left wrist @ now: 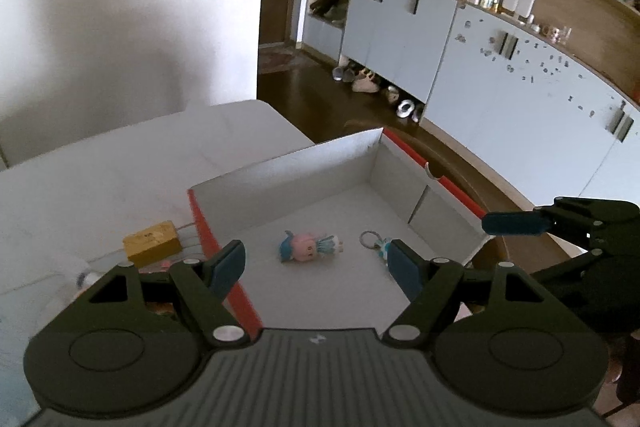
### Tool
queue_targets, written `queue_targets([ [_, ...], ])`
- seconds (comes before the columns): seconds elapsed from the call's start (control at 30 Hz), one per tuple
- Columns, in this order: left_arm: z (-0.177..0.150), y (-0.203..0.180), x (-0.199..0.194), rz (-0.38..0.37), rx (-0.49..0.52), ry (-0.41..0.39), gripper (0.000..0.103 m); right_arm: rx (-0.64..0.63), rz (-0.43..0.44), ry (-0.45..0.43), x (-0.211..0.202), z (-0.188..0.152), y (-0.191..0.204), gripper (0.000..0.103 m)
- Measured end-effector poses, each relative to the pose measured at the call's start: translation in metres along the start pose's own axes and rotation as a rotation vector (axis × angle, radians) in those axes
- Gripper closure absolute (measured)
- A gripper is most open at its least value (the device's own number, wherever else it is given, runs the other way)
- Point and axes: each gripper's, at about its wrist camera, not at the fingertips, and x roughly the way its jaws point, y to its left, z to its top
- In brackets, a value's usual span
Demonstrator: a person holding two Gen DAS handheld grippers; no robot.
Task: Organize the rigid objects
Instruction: 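Withdraw both tools from the box back toward the pile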
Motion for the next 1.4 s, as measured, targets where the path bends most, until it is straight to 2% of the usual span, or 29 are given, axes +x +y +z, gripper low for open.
queue_targets([
  [0.23, -0.012, 0.028, -0.027, -0.039, -0.004, -0.028, 0.021, 0.027, -0.011, -0.044, -0.010, -0.012, 0.038, 0.011],
  [0.53, -0.029, 0.067, -0.056, -0.042, 0.001, -0.087, 0.020, 0.059, -0.001, -0.132, -0.020, -0.025, 0.080, 0.001],
  [0.7, -0.041, 0.083, -0.066, -0.049, 0.011, -0.099, 0.020, 0.078, 0.023, -0.146, -0.019, -0.032, 0.101, 0.001],
  [1.0, -0.063, 0.119, -0.077, -0.028, 0.010, -0.094, 0.018, 0.074, 0.034, -0.126, -0.009, -0.045, 0.139, 0.001],
  [1.13, -0.072, 0.134, -0.080, -0.011, 0.001, -0.093, 0.000, 0.055, 0.044, -0.111, -0.004, -0.052, 0.154, 0.001],
  [1.23, -0.079, 0.141, -0.082, -0.018, 0.001, -0.102, 0.000, 0.035, 0.054, -0.090, 0.002, -0.057, 0.166, 0.001],
  [1.4, -0.091, 0.152, -0.073, 0.014, -0.010, -0.087, 0.000, -0.011, 0.076, -0.045, 0.015, -0.063, 0.183, 0.001],
])
